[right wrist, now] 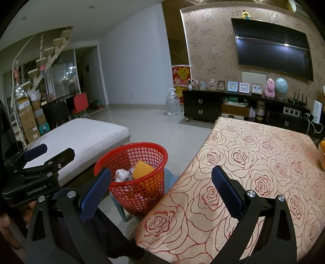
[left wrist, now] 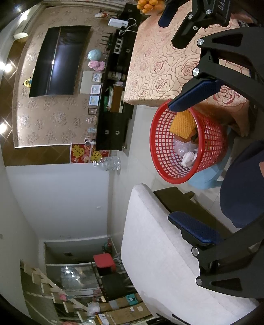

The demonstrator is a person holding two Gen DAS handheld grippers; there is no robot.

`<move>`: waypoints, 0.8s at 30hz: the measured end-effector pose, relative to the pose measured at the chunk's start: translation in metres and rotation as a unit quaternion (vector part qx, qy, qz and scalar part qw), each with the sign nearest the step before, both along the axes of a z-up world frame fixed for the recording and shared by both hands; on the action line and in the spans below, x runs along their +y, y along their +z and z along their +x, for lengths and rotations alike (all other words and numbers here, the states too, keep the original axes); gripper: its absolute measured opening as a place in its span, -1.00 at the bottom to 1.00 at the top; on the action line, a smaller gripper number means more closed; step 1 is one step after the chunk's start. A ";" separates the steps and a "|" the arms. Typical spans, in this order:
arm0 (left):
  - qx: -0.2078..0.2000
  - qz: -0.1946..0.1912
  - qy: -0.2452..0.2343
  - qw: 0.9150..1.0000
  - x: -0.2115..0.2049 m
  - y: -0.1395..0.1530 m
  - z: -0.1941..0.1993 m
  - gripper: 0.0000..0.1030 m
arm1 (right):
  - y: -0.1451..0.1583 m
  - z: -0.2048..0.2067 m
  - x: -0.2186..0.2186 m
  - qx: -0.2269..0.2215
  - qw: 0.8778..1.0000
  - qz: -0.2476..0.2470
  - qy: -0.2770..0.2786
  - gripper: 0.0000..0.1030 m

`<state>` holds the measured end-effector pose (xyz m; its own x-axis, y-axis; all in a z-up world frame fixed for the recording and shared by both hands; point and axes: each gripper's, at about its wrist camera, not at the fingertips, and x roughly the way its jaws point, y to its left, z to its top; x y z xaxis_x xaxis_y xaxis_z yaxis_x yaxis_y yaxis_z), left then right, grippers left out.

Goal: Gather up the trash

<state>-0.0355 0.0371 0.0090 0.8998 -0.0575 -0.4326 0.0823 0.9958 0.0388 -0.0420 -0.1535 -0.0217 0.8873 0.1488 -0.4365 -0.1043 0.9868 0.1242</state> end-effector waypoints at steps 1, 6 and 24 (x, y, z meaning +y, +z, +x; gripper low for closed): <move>0.000 -0.002 0.000 1.000 0.001 0.000 0.001 0.85 | 0.000 0.000 0.000 0.000 1.000 0.000 0.000 0.86; 0.004 -0.010 -0.005 1.000 0.003 0.000 0.003 0.85 | -0.003 0.001 -0.004 0.003 1.000 0.000 -0.003 0.86; 0.025 -0.022 -0.030 0.999 -0.005 -0.019 0.021 0.85 | -0.019 0.003 -0.102 0.048 0.995 0.030 -0.088 0.87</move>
<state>-0.0149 0.0324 -0.0098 0.8712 -0.1312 -0.4730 0.1432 0.9896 -0.0109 -0.0394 -0.2556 -0.0403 0.8569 0.0230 -0.5150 0.0848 0.9791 0.1849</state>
